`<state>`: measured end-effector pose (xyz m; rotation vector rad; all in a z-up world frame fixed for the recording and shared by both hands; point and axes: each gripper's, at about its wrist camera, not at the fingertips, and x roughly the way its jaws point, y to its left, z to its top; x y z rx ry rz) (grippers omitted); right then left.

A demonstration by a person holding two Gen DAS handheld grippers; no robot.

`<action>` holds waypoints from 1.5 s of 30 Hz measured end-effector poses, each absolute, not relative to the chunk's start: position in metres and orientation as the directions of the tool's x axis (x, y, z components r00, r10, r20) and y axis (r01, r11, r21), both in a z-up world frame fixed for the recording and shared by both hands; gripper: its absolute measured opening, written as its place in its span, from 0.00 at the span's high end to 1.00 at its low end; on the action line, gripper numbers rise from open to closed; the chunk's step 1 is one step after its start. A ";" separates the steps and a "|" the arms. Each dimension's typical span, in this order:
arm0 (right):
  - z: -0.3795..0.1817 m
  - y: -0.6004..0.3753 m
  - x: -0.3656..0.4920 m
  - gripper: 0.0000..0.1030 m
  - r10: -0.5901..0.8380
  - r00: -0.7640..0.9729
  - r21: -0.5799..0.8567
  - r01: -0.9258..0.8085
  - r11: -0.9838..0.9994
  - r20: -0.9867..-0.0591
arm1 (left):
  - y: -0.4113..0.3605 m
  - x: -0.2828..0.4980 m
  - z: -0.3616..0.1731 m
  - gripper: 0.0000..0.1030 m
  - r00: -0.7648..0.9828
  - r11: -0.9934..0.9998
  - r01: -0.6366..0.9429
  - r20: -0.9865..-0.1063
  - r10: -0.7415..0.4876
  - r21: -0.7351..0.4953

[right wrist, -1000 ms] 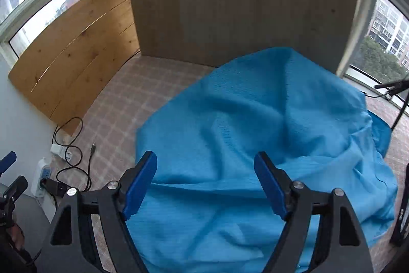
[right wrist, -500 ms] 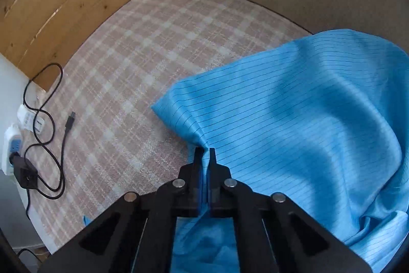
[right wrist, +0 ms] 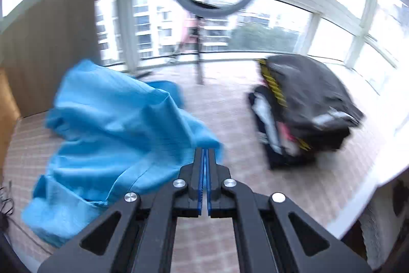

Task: Fold clothes

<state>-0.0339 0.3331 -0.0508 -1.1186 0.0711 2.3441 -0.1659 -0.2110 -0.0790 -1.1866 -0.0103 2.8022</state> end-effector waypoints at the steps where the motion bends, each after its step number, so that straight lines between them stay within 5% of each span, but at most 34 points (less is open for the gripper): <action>1: -0.060 0.367 -0.011 0.98 0.502 -0.412 -0.226 -0.557 -0.799 -0.761 | -0.193 -0.174 -0.082 0.01 -0.682 -0.991 -0.127 -0.722 0.120 -0.044; 5: -0.070 0.426 0.054 0.93 0.435 -0.353 -0.117 -0.650 -0.751 -0.829 | -0.116 -0.201 -0.098 0.01 -0.620 -0.962 -0.270 -0.757 0.207 -0.043; 7: -0.067 0.417 0.049 0.68 0.381 -0.411 -0.072 -0.595 -0.800 -0.828 | -0.081 -0.206 -0.103 0.01 -0.590 -0.946 -0.321 -0.770 0.243 -0.052; 9: -0.075 0.394 0.023 0.25 0.309 -0.483 -0.038 -0.492 -0.870 -0.820 | -0.054 -0.205 -0.103 0.01 -0.586 -0.935 -0.351 -0.768 0.259 -0.047; 10: -0.079 0.379 0.003 0.24 0.271 -0.517 -0.027 -0.431 -0.902 -0.812 | -0.044 -0.203 -0.102 0.01 -0.590 -0.934 -0.355 -0.765 0.256 -0.039; 18: -0.132 0.333 -0.222 0.23 0.085 -0.582 -0.104 0.000 -0.995 -0.809 | -0.024 -0.194 -0.104 0.01 -0.588 -0.971 -0.238 -0.796 0.144 0.001; 23: -0.188 0.323 -0.335 0.24 -0.140 -0.468 0.065 0.172 -0.983 -0.872 | -0.042 -0.191 -0.106 0.01 -0.591 -0.995 -0.084 -0.807 0.009 0.051; 25: -0.202 0.316 -0.345 0.42 -0.217 -0.441 0.128 0.223 -0.966 -0.871 | -0.048 -0.194 -0.104 0.01 -0.589 -0.998 -0.042 -0.808 -0.020 0.055; 26: -0.206 0.312 -0.346 0.90 -0.242 -0.429 0.145 0.247 -0.958 -0.871 | -0.050 -0.197 -0.104 0.01 -0.590 -0.998 -0.025 -0.807 -0.032 0.059; 27: -0.207 0.311 -0.342 0.98 -0.242 -0.424 0.135 0.267 -0.954 -0.873 | -0.050 -0.201 -0.103 0.01 -0.591 -0.998 -0.016 -0.805 -0.044 0.066; 36: -0.142 0.440 -0.189 0.98 -0.132 -0.553 0.043 0.172 -0.984 -0.823 | 0.009 -0.267 -0.104 0.01 -0.621 -0.987 -0.140 -0.783 0.023 0.082; 43: -0.180 0.492 -0.051 0.96 0.016 -0.305 -0.055 0.120 -0.991 -0.952 | 0.099 -0.300 -0.135 0.01 -0.518 -0.931 -0.365 -0.827 0.218 -0.018; 45: -0.179 0.496 -0.040 0.72 0.048 -0.323 -0.078 0.079 -0.994 -0.945 | 0.129 -0.306 -0.141 0.01 -0.490 -0.899 -0.437 -0.835 0.250 -0.013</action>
